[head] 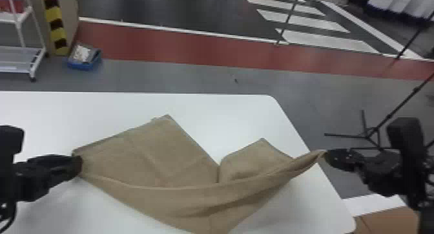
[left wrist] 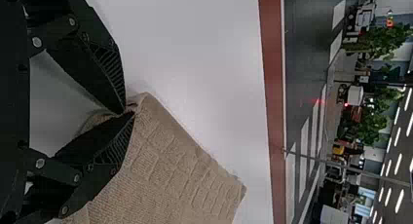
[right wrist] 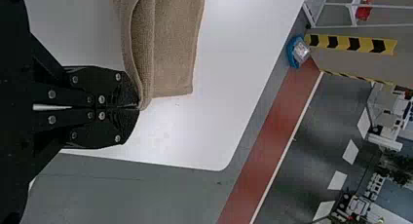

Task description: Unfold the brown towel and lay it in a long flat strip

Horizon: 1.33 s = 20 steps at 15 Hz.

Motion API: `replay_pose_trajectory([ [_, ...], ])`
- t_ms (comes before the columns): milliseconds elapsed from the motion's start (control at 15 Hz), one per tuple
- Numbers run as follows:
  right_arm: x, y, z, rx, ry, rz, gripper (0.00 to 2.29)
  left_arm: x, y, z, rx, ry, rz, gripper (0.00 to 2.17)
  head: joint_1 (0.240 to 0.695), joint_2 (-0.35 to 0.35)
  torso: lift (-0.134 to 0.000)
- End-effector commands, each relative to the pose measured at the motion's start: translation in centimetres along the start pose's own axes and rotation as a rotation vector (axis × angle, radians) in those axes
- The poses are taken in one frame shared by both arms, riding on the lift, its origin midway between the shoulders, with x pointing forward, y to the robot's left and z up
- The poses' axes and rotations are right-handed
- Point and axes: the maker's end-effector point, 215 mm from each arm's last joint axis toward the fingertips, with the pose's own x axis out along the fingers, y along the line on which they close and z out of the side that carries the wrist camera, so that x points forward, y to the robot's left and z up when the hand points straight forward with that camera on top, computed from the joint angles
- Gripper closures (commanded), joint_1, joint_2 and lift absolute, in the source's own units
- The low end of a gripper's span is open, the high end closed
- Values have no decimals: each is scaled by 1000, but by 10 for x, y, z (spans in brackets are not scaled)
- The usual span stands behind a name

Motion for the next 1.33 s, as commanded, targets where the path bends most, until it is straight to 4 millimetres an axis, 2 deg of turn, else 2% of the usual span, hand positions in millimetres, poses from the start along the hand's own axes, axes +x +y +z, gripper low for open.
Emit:
replay_pose_trajectory([
  [0,4,1,1,-2,-4,7,1841,-6,-5,2,1,-11,-7,2145,695,-322,-116],
  [133,8,2,1,-5,-5,11,1841,-17,-7,15,17,-43,-7,2145,695,-320,-116],
  [200,10,1,3,-17,-8,8,1841,-26,-6,27,26,-70,0,2145,695,-320,-116],
  [333,22,3,15,-26,-26,13,1841,-43,9,44,24,-104,27,2145,695,-318,-116],
  [533,60,14,84,-62,-118,52,1841,-77,58,60,-25,-152,112,2145,695,-273,-116],
  [600,78,25,111,-93,-137,62,1841,-90,78,59,-61,-161,145,2145,695,-250,-116],
  [667,95,40,140,-130,-156,80,1841,-102,96,60,-89,-168,180,2145,695,-178,-116],
  [733,116,57,176,-158,-172,93,1841,-115,118,61,-113,-180,226,2145,695,-135,-116],
  [800,131,70,210,-181,-197,96,1841,-134,140,65,-141,-195,277,2145,695,-87,-116],
  [867,138,73,238,-179,-232,89,1841,-154,157,69,-165,-210,318,2145,695,-46,-116],
  [933,138,69,265,-160,-280,76,1841,-188,177,72,-188,-238,376,2145,695,3,-116],
  [1000,133,62,277,-150,-305,61,1841,-222,190,70,-215,-262,423,2145,694,46,-116],
  [1067,128,54,280,-127,-332,57,1841,-252,194,67,-234,-286,454,2145,654,113,-116],
  [1133,121,52,281,-104,-377,79,1841,-285,194,59,-239,-308,482,2145,639,141,-116],
  [1200,122,57,264,-97,-376,109,1841,-305,185,40,-246,-303,485,2145,631,163,-116],
  [1267,125,71,243,-150,-367,130,1841,-314,173,24,-255,-300,460,2145,631,182,-116],
])
